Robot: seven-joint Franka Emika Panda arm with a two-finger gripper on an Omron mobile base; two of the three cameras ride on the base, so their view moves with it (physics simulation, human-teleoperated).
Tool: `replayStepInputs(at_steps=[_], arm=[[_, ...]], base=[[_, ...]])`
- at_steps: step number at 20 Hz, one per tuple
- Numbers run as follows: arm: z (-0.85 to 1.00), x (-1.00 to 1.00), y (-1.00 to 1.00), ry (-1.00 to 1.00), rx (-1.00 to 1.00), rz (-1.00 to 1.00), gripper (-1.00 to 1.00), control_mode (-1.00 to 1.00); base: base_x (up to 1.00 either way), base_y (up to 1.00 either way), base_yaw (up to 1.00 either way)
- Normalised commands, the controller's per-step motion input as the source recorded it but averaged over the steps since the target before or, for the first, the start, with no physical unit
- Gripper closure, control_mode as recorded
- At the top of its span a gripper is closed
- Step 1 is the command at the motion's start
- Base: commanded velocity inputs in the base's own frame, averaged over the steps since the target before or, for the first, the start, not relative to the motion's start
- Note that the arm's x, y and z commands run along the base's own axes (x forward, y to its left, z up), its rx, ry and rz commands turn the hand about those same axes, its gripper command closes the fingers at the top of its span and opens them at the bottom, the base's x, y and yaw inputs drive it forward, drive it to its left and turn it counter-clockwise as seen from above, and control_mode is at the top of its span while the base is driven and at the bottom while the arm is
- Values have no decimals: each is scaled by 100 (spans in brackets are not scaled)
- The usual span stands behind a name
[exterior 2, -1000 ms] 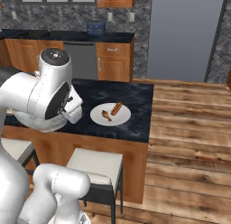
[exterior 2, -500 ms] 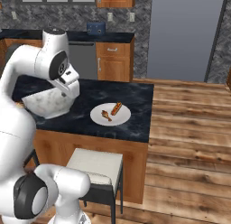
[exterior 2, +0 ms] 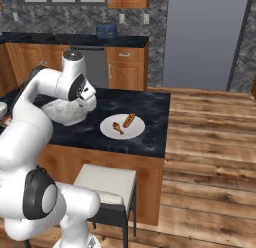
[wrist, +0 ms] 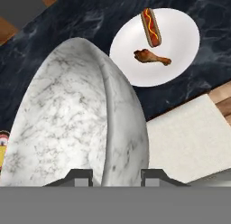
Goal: Take the smaller bowl and place it next to the appetizer plate on the dining counter , and place the larger bowl next to the plate with cooked food.
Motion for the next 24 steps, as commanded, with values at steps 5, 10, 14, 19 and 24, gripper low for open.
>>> replayStepInputs(at_steps=[5,10,14,19,24], arm=[[-65,98,15,-1,8,0,100,-100],[-2,35,0,11,0,0,100,-100],[-40,12,4,7,0,0,100,-100],[-53,33,14,-11,5,-2,100,-100],[-39,55,15,-18,9,-8,100,-100]], base=[[0,0,0],[0,0,0],[0,0,0],[0,0,0],[0,0,0]])
